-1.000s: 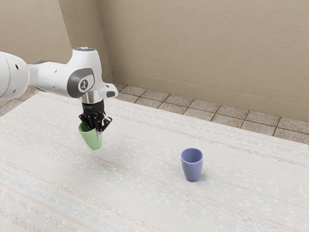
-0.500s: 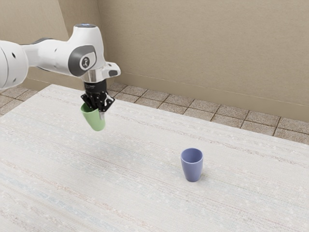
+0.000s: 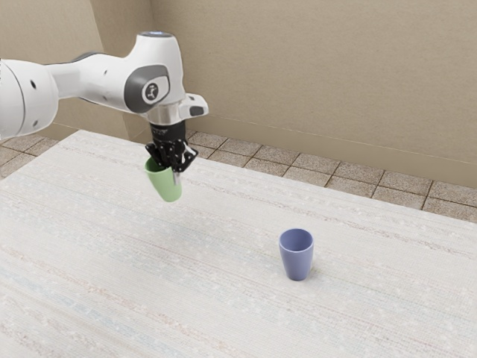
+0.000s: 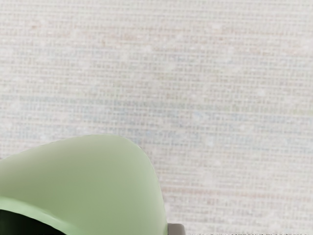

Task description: Place the left cup onto the right cup

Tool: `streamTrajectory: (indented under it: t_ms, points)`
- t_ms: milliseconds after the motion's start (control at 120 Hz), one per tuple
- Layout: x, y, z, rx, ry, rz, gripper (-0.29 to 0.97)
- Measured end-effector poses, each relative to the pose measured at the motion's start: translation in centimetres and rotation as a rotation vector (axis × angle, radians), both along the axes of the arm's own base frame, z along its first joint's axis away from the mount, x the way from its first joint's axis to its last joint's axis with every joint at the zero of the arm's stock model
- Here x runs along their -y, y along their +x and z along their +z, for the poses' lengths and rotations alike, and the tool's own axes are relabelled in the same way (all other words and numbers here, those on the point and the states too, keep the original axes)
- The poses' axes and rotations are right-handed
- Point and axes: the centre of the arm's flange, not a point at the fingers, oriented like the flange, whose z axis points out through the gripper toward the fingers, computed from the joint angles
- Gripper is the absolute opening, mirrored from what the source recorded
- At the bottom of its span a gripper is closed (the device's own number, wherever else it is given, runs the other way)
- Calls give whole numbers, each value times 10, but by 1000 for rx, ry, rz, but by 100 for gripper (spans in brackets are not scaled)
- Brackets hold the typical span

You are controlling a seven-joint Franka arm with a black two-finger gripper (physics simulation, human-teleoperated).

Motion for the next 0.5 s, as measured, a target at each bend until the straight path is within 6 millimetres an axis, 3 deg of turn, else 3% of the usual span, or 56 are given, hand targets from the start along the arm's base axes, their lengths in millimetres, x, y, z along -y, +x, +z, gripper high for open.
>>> streamTrajectory:
  t_ms: [500]
  points:
    - [61,2,8,19,-1,-58,-11]
